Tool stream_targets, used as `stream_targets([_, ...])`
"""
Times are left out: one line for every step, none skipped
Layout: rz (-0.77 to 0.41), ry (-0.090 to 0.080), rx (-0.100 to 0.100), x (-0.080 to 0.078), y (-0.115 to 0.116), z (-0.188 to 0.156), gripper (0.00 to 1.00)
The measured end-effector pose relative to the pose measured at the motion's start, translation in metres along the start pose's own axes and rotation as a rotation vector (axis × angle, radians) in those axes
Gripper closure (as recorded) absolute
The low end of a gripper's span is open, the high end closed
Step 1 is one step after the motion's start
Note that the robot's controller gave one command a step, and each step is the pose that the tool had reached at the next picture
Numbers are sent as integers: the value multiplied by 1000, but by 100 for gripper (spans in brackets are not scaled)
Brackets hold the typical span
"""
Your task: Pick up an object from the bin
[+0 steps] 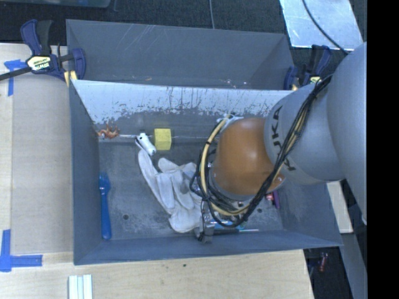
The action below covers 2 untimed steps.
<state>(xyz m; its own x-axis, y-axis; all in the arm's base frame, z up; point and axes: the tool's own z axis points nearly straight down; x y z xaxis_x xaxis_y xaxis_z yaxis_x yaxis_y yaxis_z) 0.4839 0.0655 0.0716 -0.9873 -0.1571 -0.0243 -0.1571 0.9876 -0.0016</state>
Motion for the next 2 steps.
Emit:
stream_targets([248, 10, 0, -11, 12, -1, 100])
stream_targets([248, 10, 0, -11, 12, -1, 100])
